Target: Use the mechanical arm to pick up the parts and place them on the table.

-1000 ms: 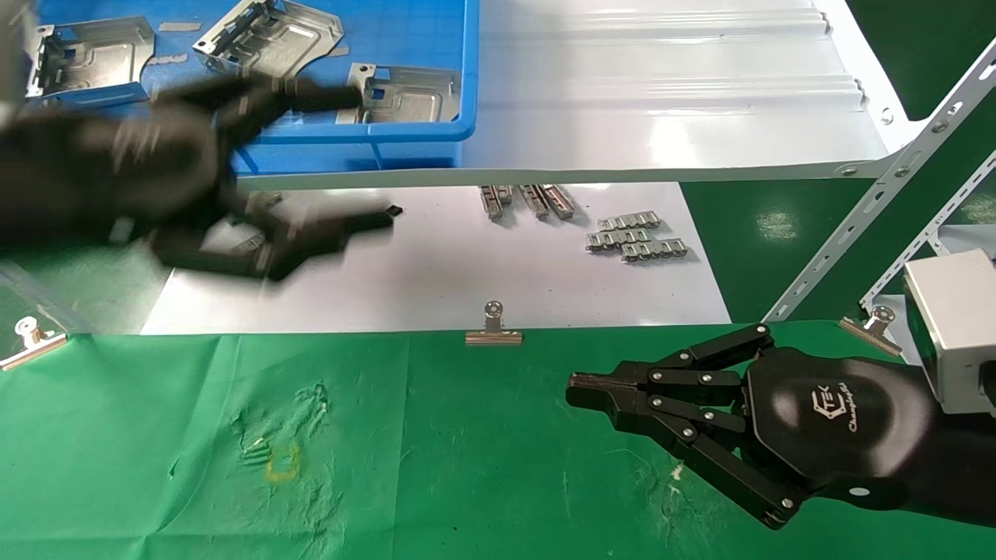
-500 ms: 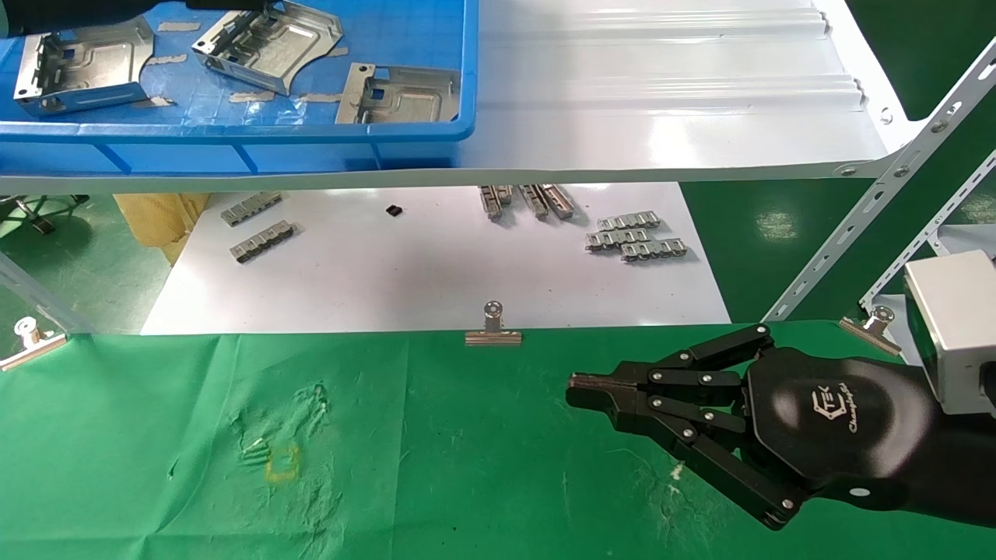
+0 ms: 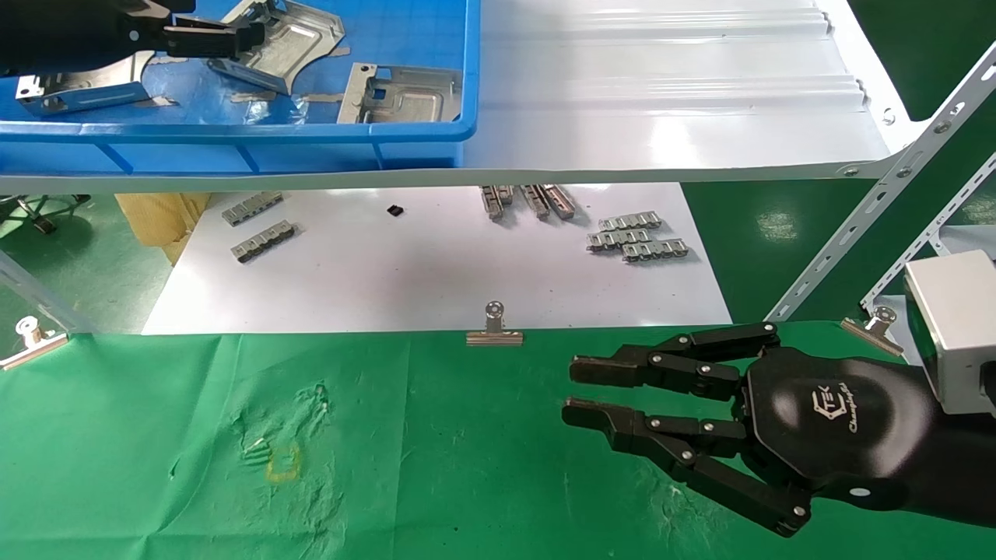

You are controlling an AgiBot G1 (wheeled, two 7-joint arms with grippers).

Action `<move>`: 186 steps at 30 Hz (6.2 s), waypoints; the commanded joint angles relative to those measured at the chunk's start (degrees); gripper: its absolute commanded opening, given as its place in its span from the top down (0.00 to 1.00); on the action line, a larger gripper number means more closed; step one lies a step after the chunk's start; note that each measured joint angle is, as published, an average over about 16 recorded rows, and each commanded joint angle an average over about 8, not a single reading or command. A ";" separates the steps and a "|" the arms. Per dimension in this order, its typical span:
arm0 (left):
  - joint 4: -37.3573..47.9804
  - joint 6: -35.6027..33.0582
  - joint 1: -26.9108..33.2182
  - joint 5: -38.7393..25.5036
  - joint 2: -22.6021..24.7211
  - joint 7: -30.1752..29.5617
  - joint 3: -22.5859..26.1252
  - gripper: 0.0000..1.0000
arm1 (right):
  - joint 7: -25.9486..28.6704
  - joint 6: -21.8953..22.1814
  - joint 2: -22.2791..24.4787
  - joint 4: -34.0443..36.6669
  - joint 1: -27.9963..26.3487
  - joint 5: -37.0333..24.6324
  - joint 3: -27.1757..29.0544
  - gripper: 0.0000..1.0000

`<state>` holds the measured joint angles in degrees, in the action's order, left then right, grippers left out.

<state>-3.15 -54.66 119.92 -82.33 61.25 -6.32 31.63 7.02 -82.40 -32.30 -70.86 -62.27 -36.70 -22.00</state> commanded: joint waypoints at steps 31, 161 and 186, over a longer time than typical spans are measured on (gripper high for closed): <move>2.41 1.74 -0.71 3.38 -0.19 2.49 -2.37 1.00 | 0.00 0.00 0.00 0.00 0.00 0.00 0.00 0.00; -45.20 -33.58 -42.92 35.44 -22.95 11.44 0.17 0.00 | -0.01 0.01 0.01 0.02 0.01 0.02 -0.01 0.00; -68.50 -31.22 -57.18 40.09 -25.98 -3.22 -14.41 0.00 | -0.01 0.02 0.01 0.02 0.01 0.02 -0.01 0.00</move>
<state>-71.33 -85.94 62.97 -42.31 35.32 -9.21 17.45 7.01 -82.38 -32.29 -70.84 -62.26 -36.68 -22.00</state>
